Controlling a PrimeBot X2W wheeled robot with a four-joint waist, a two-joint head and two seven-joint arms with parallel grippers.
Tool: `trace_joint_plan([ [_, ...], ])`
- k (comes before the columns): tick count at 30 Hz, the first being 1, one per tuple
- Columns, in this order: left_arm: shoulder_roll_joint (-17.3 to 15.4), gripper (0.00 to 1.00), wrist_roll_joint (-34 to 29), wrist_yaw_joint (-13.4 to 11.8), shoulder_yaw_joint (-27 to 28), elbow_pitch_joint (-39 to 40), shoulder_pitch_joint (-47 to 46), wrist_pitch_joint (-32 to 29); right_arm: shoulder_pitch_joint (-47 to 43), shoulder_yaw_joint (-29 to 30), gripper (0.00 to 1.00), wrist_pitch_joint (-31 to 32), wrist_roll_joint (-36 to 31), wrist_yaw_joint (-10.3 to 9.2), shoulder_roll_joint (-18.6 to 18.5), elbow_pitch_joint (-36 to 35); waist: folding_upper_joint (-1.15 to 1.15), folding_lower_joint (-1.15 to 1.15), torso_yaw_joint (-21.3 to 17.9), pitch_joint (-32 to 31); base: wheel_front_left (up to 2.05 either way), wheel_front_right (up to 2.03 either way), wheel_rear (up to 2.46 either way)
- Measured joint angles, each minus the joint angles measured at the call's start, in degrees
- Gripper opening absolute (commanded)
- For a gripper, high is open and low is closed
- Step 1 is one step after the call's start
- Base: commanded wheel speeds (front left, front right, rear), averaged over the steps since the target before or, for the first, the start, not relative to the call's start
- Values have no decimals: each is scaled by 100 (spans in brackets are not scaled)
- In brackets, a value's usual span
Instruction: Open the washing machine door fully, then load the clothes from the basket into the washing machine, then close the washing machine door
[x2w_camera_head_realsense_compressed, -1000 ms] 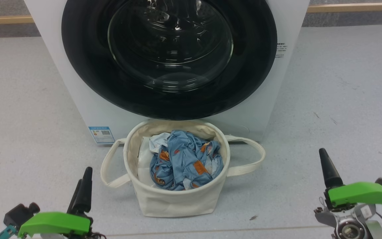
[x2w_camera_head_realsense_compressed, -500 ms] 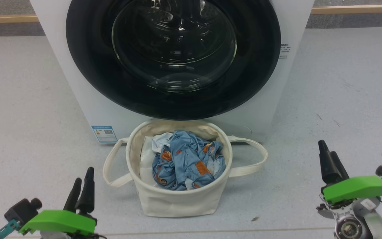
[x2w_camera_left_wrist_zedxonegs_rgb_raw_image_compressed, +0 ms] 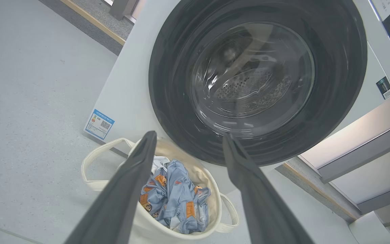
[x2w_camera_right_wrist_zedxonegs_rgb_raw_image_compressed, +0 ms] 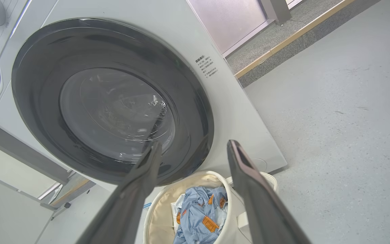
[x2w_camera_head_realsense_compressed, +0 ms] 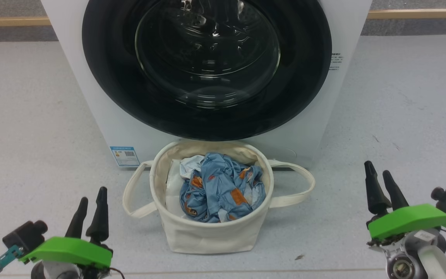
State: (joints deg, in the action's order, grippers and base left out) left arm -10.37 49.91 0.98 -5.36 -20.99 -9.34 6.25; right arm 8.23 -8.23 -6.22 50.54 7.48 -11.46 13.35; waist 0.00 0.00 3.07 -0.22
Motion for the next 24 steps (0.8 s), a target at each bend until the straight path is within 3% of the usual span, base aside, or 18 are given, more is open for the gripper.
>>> trace_joint_plan([
  [24,-250,100,-1393,-203,-307,-105,-187,400,291,-581,100,-394,-1206,1,-359,-112,0,0,90,2,0,0,0],
])
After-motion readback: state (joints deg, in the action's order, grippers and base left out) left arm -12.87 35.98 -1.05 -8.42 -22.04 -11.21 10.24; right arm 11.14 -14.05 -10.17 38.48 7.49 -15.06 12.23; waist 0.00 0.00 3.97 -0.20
